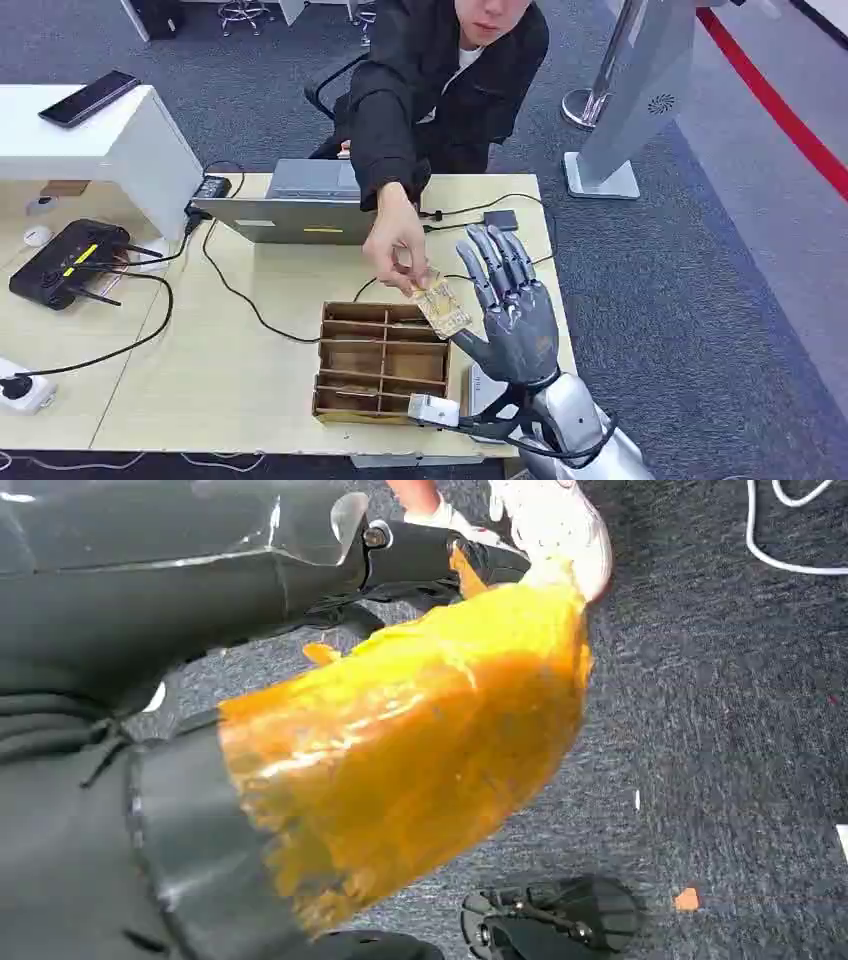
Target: Pass the card to the sensor for recognition and then transmit it.
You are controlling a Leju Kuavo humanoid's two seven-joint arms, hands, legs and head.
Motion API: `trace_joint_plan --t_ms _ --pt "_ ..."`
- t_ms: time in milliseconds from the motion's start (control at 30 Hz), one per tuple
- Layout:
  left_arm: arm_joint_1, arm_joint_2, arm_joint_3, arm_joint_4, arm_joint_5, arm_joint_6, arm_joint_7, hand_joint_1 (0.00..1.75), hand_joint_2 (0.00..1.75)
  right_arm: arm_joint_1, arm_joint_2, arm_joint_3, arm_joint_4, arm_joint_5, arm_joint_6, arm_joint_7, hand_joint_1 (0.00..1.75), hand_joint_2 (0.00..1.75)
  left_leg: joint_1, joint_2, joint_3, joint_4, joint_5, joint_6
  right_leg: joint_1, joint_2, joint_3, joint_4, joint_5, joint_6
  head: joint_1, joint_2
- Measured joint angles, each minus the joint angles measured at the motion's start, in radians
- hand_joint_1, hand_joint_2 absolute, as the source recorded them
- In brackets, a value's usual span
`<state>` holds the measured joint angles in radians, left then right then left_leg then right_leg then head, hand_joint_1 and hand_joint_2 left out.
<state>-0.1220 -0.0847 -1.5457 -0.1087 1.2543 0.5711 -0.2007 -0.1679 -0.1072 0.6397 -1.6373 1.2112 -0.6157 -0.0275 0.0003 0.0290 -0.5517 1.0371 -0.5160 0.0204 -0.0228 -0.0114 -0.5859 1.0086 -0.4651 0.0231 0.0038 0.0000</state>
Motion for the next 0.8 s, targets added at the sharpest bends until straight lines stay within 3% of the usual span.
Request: trace_joint_plan --t_ms 33,133,800 --pt "0.000 0.000 0.000 0.000 0.000 0.000 0.000 0.00 0.00 0.000 0.000 0.000 0.000 0.000 0.000 0.002 1.36 1.75 0.000 0.000 0.000 0.000 0.000 0.000 0.000 0.000 0.000 0.000 0.000 0.000 0.000 0.000" --pt "0.000 0.000 0.000 0.000 0.001 0.000 0.000 0.00 0.00 0.000 0.000 0.000 0.000 0.000 0.000 0.005 1.73 1.75 0.000 0.000 0.000 0.000 0.000 0.000 0.000 0.000 0.000 0.000 0.000 0.000 0.000 0.000" --pt "0.000 0.000 0.000 0.000 0.011 0.002 0.000 0.00 0.00 -0.001 0.014 0.000 0.000 -0.017 -0.003 0.005 1.75 1.75 0.000 0.000 0.000 0.000 0.000 0.000 0.000 0.000 0.000 0.000 0.000 0.000 0.000 0.000"
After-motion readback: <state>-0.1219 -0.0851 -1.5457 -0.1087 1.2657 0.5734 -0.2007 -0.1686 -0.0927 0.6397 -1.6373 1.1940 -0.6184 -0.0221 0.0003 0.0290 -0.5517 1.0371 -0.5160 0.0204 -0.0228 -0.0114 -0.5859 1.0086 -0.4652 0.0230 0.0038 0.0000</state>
